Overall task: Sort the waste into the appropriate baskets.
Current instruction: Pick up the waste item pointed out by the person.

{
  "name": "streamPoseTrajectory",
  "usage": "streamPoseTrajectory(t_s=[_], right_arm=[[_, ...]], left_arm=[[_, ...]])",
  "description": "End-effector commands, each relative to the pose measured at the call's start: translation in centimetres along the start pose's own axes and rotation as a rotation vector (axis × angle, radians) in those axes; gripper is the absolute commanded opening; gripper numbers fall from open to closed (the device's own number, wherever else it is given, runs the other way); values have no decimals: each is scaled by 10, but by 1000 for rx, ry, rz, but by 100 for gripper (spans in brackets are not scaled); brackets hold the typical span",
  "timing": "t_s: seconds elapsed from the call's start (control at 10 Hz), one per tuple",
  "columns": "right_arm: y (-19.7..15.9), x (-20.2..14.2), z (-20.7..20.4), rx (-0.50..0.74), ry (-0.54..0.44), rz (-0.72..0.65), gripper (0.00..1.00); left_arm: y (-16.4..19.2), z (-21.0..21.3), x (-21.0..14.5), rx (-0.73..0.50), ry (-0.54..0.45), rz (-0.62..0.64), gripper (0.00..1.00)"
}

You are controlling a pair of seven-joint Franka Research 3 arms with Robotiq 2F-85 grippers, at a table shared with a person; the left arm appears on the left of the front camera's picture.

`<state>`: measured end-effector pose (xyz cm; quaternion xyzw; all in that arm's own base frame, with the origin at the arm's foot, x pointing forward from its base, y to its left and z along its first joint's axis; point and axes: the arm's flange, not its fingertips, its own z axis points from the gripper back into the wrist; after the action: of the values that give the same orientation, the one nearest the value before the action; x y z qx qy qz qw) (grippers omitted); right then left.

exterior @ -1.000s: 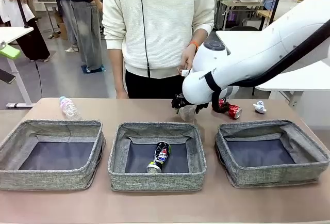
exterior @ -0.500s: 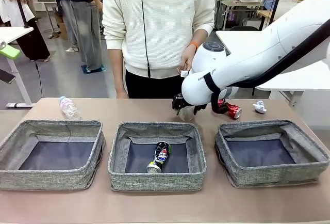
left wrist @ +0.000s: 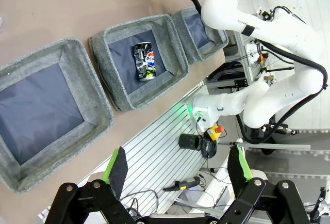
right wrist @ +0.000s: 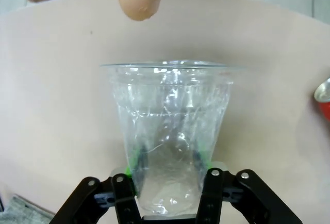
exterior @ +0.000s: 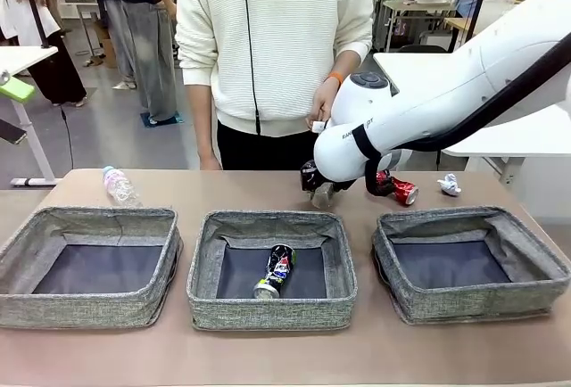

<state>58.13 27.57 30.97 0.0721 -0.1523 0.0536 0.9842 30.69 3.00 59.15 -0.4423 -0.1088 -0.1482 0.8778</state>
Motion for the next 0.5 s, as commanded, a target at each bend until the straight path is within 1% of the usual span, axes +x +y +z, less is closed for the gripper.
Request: streamPoseTrajectory(t_s=[0.0, 0.2, 0.3, 0.4], right_arm=[[-3, -3, -2, -24, -12, 9, 29], [-6, -1, 0, 4, 1, -2, 29], [-9, -2, -1, -2, 8, -5, 29], [-14, -4, -1, 5, 31, -15, 29]], left_arm=[[0, 2, -1, -13, -1, -21, 100], [0, 2, -1, -13, -1, -21, 100], [0, 2, -1, -13, -1, -21, 100], [0, 2, -1, -13, -1, -21, 100]])
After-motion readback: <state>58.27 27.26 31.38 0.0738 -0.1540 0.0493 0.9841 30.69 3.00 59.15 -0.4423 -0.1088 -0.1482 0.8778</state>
